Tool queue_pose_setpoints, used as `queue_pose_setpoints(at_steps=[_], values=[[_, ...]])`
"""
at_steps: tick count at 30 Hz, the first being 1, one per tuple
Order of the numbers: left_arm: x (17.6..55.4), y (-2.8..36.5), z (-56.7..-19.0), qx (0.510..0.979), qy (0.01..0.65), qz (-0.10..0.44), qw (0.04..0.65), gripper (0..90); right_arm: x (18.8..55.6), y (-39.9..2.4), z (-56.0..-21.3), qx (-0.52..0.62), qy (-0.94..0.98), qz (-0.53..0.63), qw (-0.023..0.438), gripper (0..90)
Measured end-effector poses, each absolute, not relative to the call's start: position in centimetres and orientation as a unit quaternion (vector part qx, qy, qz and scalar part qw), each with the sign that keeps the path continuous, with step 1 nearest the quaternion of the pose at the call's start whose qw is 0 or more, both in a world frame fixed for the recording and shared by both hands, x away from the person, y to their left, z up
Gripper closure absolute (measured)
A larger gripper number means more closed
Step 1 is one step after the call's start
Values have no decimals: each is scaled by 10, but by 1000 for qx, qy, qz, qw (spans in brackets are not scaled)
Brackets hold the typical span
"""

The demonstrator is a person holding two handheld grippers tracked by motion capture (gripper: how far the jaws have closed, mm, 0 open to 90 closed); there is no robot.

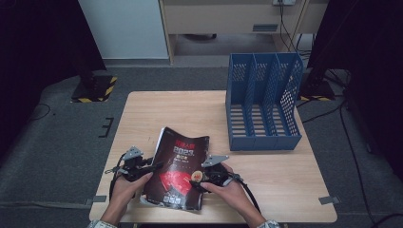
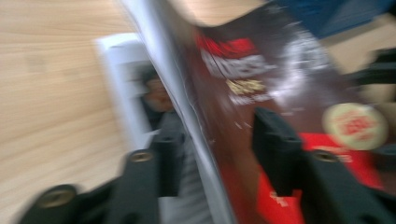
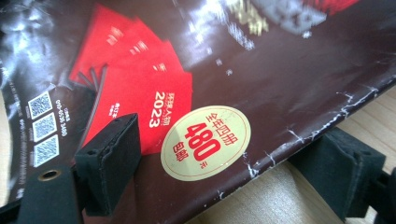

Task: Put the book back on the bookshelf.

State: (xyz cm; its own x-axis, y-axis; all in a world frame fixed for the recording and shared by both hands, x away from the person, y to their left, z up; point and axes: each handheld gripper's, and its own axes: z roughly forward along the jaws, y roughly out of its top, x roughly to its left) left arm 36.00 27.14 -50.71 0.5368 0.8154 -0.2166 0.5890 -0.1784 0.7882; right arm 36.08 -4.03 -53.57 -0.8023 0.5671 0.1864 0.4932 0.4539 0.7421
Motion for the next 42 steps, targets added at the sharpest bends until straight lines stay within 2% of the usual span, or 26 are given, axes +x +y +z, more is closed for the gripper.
queue_pose_setpoints(at_steps=[4,11,19,22,28,32,42], values=[[360,281,-505,738,480,128,456,489,360,-39,-536,311,852,418,51,162],[358,271,-511,773,467,127,411,494,360,-39,-537,318,846,424,53,156],[359,267,-521,790,465,118,382,497,367,-34,-537,334,839,426,50,158],[359,267,-522,790,465,120,382,500,375,-37,-536,346,827,442,23,230],[359,270,-524,786,466,119,389,511,386,-33,-528,345,825,448,11,285],[358,269,-524,787,464,120,388,514,394,-28,-521,347,827,442,10,282],[358,269,-525,785,460,110,400,513,412,-16,-510,360,827,432,6,210]])
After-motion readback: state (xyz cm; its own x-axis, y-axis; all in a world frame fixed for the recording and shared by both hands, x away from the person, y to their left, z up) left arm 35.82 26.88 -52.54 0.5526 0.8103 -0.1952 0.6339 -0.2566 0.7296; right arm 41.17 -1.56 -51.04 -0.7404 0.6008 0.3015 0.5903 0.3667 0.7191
